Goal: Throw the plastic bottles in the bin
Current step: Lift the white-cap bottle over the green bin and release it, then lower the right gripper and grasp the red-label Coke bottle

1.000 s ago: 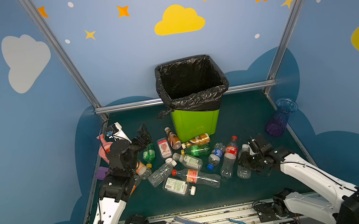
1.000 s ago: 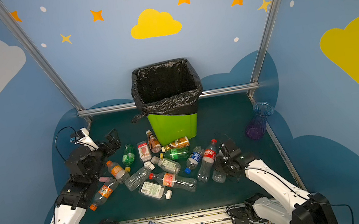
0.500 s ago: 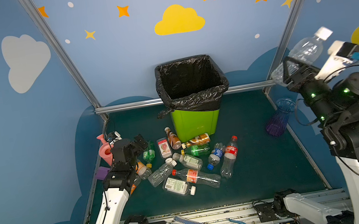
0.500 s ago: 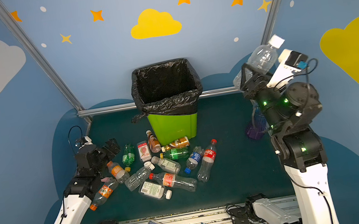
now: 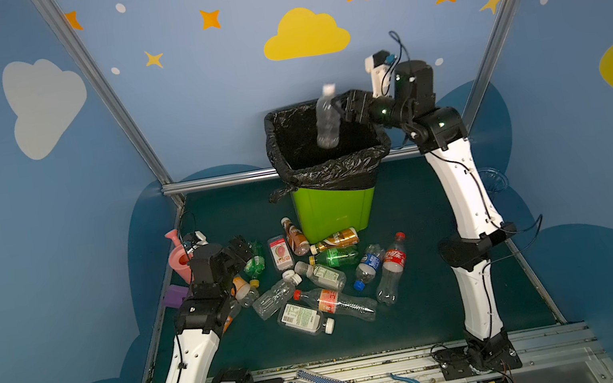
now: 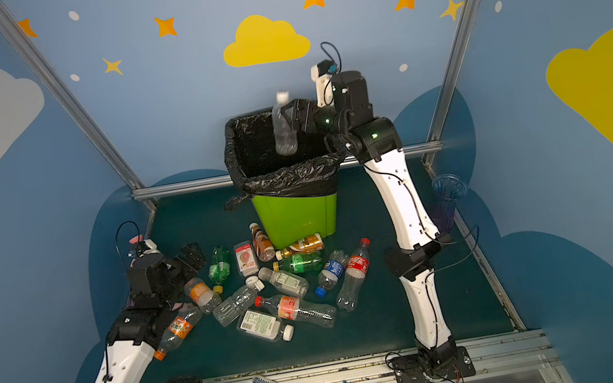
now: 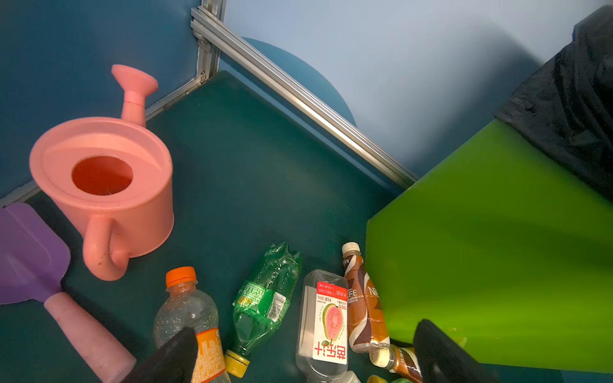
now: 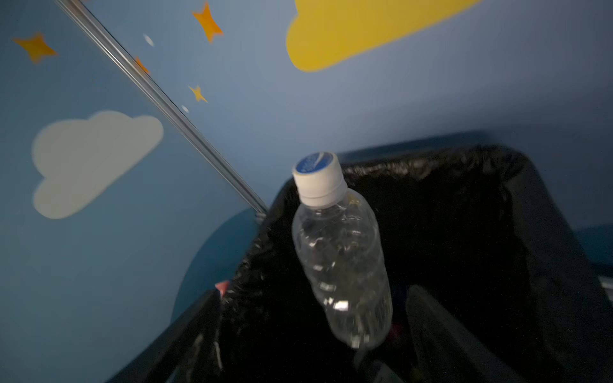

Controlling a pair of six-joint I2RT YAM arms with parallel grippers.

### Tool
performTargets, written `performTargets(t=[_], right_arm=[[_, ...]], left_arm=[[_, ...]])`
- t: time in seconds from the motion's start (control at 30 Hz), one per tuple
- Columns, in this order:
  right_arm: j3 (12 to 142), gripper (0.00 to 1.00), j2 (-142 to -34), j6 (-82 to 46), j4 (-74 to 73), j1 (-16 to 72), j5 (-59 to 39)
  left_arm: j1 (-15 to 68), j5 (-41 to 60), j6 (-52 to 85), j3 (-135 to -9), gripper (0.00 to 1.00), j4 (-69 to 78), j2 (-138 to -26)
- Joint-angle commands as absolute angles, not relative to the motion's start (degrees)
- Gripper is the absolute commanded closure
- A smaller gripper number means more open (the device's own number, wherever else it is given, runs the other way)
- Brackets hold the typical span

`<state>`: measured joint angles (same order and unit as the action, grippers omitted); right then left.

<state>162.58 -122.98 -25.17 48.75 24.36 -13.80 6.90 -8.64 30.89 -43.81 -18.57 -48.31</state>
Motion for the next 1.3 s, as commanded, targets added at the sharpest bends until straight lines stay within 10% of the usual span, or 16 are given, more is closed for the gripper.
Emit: performTargets(t=[0.0, 0.13, 0.53, 1.27], right_arm=[[145.96, 0.07, -100.61, -22.94, 41.57, 23.86, -9.99], [106.01, 0.06, -80.19, -27.32, 11.05, 23.26, -3.18], [68.44, 0.06, -63.79, -38.44, 15.66, 11.61, -3.67], [37.28, 0.09, -71.46, -49.58, 20.66, 20.01, -12.48]], left_arm=[[6.59, -10.78, 31.29, -44.12, 0.00, -21.20, -46.45], [6.59, -13.54, 30.84, -44.46, 0.00, -23.74, -45.17], [6.51, -23.51, 31.76, -48.41, 0.00, -42.95, -52.86], [6.59, -15.57, 35.70, -43.58, 0.00, -32.77, -50.72]])
